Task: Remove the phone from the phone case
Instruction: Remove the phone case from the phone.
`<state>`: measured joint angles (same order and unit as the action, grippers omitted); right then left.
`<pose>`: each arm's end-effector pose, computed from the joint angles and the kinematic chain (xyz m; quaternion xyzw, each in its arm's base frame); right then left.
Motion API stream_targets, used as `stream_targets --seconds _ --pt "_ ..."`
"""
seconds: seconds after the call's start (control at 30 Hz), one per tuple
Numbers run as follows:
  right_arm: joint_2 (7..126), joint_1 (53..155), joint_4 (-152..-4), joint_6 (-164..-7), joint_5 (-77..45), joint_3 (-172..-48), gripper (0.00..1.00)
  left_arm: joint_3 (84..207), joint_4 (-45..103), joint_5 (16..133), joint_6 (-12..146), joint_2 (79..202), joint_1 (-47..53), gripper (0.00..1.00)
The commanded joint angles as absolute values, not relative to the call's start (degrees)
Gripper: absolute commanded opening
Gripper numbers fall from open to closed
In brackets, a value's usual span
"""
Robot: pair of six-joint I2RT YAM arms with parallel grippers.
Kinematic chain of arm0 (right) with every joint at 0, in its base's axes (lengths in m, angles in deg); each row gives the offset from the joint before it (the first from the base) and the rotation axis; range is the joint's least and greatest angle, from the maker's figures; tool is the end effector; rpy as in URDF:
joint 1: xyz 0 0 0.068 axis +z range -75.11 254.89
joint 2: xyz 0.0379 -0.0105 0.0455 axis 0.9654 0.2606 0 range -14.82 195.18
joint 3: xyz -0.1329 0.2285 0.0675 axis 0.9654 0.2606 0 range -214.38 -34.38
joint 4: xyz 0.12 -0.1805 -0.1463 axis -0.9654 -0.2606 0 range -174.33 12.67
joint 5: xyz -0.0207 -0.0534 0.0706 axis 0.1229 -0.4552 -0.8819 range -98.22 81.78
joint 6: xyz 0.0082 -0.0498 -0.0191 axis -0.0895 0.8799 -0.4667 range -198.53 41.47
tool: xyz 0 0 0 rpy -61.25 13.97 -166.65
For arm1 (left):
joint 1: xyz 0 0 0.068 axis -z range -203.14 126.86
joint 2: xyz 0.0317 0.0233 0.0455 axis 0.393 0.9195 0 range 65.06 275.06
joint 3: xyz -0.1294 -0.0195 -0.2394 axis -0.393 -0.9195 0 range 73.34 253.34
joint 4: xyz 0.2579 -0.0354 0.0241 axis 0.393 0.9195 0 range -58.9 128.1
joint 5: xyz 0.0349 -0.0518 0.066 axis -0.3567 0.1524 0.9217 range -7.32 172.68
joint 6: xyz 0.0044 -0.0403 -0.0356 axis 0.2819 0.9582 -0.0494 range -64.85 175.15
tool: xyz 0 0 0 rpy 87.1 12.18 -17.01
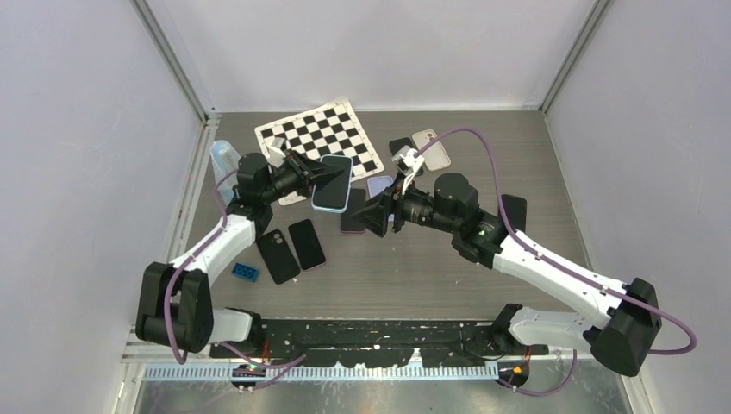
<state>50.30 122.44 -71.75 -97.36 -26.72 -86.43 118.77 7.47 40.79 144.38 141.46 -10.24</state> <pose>0.1726 0.2054 0.3420 -0.2867 0.6925 0.4574 0.4785 0.2856 -0.0898 0.2826 -0.2477 0.6973 -0.6485 0.1788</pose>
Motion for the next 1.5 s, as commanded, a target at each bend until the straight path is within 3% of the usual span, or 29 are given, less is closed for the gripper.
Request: stream_targets --seconds 0.0,0.1,0.27,0.4,0.77,1.47 --pt "47.56 122.36 -65.18 -105.31 -27.74 -86.79 0.62 116.44 2.46 48.39 149.56 136.4 -10.75 0.0" --pt "48.31 122.35 -64.3 -108.02 -28.78 -87.8 0.56 114.87 3.02 50.42 150.27 135.23 -10.74 0.0" --pt "49.96 122.35 -57.33 -114.12 -34.14 -87.34 0.31 113.38 4.35 52.66 149.96 133.79 -10.75 0.0" --pt "52.42 122.38 -53.39 -118.56 -36.44 -87.43 0.24 112.98 3.14 53.15 150.3 133.53 -10.67 0.0" --pt "59.43 122.12 -55.81 -127.0 -26.96 -89.68 0.27 113.58 8.02 54.8 154.45 132.96 -10.42 0.0" --pt "65.03 116.15 -51.61 -138.5 -26.34 -88.57 0.32 115.05 4.23 51.01 153.58 134.64 -8.67 0.0"
